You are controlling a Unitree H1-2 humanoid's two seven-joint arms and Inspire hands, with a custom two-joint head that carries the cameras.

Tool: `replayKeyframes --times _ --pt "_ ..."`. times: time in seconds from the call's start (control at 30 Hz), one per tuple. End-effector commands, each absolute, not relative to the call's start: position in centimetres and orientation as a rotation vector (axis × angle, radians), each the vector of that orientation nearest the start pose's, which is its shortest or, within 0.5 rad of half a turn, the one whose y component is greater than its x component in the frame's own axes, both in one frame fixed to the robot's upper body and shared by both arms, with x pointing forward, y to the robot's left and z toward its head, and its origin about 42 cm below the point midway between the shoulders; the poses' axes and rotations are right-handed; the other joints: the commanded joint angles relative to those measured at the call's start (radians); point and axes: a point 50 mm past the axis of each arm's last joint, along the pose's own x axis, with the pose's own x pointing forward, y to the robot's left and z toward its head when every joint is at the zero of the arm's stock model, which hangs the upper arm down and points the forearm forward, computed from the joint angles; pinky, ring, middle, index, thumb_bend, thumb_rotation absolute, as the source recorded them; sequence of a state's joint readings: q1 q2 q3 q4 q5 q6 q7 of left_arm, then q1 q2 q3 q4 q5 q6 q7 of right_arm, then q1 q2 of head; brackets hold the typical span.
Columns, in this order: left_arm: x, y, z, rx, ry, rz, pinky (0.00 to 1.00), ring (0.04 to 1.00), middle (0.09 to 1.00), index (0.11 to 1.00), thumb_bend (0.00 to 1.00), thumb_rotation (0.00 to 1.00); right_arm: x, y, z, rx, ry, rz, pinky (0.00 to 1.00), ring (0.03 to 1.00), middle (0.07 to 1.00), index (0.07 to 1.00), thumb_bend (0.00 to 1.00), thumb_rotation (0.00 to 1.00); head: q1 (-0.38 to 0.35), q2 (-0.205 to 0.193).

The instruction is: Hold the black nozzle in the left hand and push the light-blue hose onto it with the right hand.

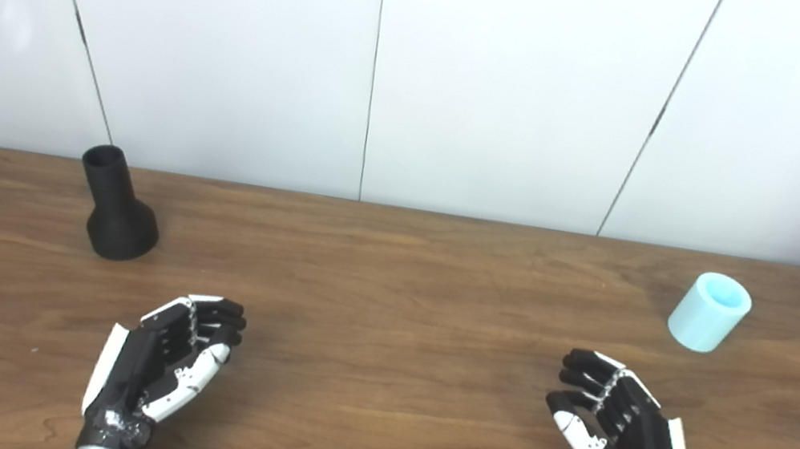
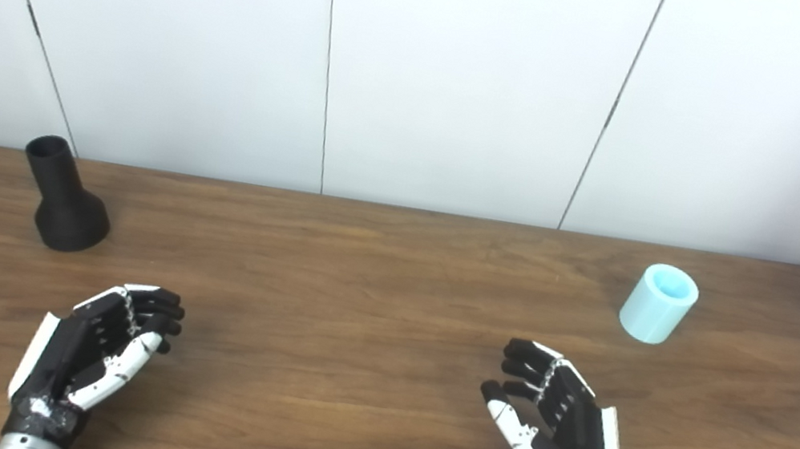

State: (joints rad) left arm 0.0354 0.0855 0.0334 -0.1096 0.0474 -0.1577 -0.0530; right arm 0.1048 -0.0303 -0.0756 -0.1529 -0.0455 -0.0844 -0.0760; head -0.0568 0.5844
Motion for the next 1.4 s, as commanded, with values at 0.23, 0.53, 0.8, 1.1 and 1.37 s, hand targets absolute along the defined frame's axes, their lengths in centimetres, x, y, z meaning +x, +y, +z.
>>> replayKeyframes --times 0.23,0.53,0.8,1.1,1.37 --pt "26.8 24.3 12.3 0.138 -0.212 -0.033 0.51 0.589 0.621 0.607 0.33 0.25 25.1 -24.9 13.2 -0.086 -0.204 -0.169 0.59 0.678 0.687 0.65 0.28 0.16 0.0 0.001" --pt "26.7 24.3 12.3 0.139 -0.21 -0.033 0.51 0.59 0.62 0.606 0.33 0.25 25.1 -24.9 13.2 -0.08 -0.206 -0.17 0.6 0.68 0.688 0.651 0.28 0.16 0.001 0.001" --pt "26.9 24.4 12.2 0.135 -0.211 -0.021 0.51 0.586 0.616 0.603 0.33 0.22 25.1 -24.9 13.1 -0.084 -0.209 -0.169 0.6 0.68 0.688 0.652 0.28 0.15 0.005 -0.005" --pt "27.6 26.6 12.4 0.119 -0.221 0.109 0.55 0.616 0.639 0.631 0.37 0.12 25.4 -24.9 12.8 -0.069 -0.207 -0.177 0.6 0.675 0.686 0.652 0.28 0.14 0.024 -0.019" --pt "29.6 30.0 12.4 0.211 -0.254 0.284 0.65 0.685 0.692 0.752 0.76 0.12 25.7 -25.2 12.6 -0.067 -0.208 -0.177 0.61 0.673 0.687 0.66 0.28 0.13 0.05 -0.026"
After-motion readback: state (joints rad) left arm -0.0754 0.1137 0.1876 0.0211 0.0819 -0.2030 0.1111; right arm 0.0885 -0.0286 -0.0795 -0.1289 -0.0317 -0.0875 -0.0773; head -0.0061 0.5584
